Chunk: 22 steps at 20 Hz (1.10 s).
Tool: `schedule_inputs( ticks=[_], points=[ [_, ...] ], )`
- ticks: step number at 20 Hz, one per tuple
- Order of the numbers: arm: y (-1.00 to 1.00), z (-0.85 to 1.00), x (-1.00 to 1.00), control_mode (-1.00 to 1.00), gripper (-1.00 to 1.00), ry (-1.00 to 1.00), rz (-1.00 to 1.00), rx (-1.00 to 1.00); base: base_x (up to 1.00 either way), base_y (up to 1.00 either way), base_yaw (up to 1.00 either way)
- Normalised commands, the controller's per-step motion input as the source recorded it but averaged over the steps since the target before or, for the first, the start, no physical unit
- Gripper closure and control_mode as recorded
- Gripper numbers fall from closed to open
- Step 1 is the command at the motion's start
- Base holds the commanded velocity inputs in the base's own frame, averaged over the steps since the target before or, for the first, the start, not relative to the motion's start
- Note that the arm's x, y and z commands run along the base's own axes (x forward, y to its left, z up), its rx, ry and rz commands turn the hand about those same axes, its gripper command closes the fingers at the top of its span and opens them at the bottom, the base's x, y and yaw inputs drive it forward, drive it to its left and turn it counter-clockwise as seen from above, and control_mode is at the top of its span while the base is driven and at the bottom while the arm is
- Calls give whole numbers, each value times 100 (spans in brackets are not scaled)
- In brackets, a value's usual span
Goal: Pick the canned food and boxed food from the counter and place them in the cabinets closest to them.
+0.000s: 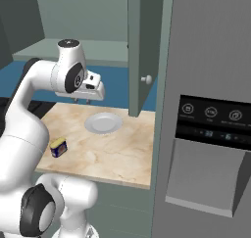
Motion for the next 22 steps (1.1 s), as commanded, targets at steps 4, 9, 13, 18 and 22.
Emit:
schedule_inputs(
  ticks=[4,9,13,18,22],
  points=[
    [4,0,-2,-100,-100,0,0,0,0,0,0],
    [10,0,-1,-100,-100,0,0,0,0,0,0],
    [22,0,-9,-100,-100,0,0,0,0,0,0],
    [27,0,-15,-100,-100,0,2,0,0,0,0],
    [28,-1,-22,-100,-100,0,2,0,0,0,0]
  ],
)
